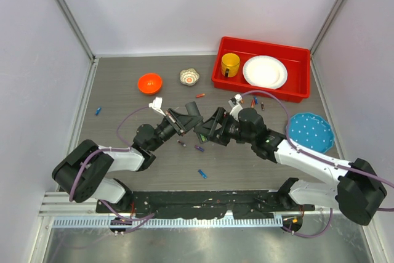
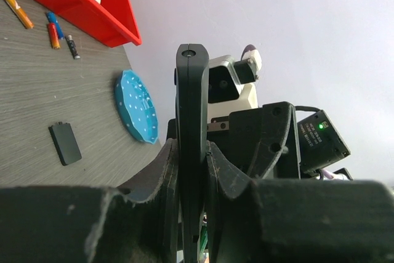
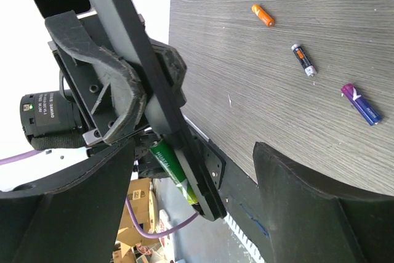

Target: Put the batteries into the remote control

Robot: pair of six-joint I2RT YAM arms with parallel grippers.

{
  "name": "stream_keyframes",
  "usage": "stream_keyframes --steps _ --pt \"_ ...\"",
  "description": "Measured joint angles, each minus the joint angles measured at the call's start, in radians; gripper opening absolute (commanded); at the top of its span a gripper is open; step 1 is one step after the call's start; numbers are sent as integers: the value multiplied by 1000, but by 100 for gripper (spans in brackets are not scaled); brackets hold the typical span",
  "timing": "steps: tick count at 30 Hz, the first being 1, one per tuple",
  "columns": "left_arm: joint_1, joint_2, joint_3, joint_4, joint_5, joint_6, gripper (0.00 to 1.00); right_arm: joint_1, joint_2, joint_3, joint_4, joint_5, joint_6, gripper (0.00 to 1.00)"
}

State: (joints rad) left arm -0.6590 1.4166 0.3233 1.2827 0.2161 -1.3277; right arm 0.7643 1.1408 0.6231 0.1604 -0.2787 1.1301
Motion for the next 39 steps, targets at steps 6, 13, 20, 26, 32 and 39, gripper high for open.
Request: stream_keyframes --steps 6,13,20,26,32,39 --pt "0 13 0 2 0 0 0 0 -18 19 -21 -11 -23 84" --pt "0 18 2 3 2 -27 0 -3 -84 41 -75 -7 -116 80" --pt "0 29 15 3 25 -63 0 -14 -90 42 -111 -10 -200 75" --pt "0 37 32 6 56 -87 0 -60 -112 3 -59 -47 -194 69" --pt "0 38 32 6 69 -88 0 -109 -116 -51 21 -103 -148 65" --pt "0 38 32 6 73 -87 0 -112 -111 -57 74 -143 -128 64"
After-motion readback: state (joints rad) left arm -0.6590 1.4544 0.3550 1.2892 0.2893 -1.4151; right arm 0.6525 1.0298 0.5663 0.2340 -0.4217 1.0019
